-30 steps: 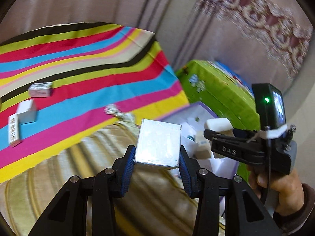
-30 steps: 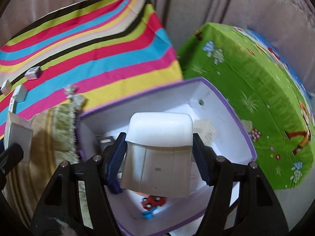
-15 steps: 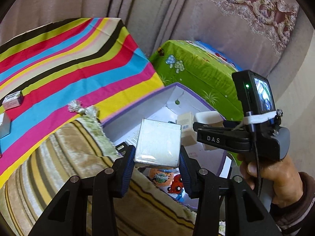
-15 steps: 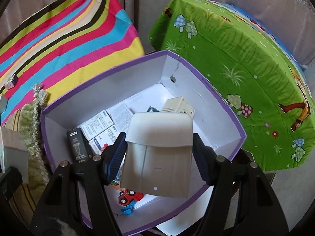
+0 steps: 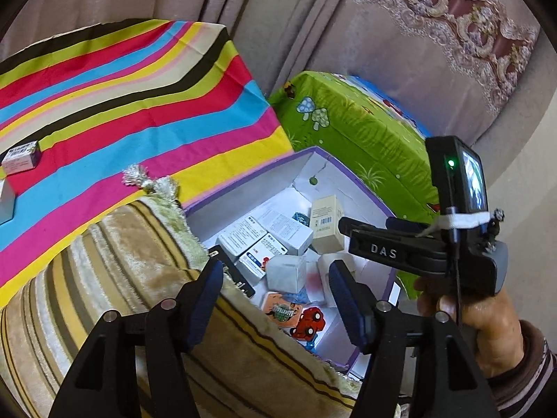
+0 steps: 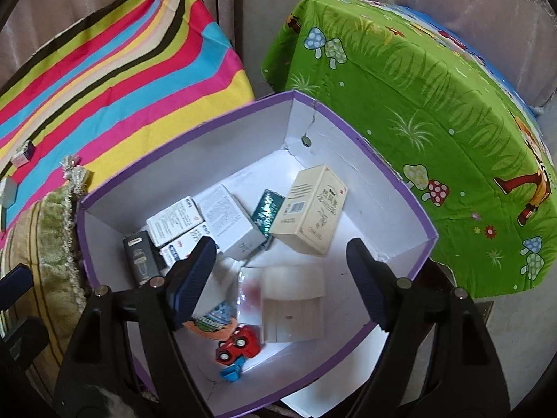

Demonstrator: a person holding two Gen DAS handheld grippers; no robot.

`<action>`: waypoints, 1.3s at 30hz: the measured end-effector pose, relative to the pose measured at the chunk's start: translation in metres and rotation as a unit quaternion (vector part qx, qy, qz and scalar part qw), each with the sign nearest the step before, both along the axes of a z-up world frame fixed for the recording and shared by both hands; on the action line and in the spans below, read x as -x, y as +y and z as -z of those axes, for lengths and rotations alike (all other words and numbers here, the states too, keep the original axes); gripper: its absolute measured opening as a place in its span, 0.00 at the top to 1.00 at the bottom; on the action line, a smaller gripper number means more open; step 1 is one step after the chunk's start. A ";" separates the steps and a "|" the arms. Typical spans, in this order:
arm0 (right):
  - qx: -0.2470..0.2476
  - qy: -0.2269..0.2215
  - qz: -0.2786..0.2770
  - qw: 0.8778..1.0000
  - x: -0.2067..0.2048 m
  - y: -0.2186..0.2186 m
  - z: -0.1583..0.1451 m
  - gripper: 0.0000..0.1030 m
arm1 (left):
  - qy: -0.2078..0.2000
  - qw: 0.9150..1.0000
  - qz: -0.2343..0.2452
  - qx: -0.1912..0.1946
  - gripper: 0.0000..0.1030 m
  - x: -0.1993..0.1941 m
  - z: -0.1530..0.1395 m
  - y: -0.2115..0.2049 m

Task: Organize rigid objects
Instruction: 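Carry the cube box and stand into the storage box and open both tools, then move both tools back over the remaining boxes on the cloth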

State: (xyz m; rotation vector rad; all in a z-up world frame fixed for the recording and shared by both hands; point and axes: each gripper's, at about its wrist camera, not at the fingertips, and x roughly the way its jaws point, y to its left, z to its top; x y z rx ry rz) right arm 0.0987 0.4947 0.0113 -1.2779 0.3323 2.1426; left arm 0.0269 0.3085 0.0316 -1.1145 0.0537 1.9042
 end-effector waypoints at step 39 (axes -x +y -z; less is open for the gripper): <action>0.034 0.041 -0.189 0.981 0.112 -0.136 -0.006 0.21 | -0.071 0.935 -0.343 0.062 0.38 0.153 0.036 -0.238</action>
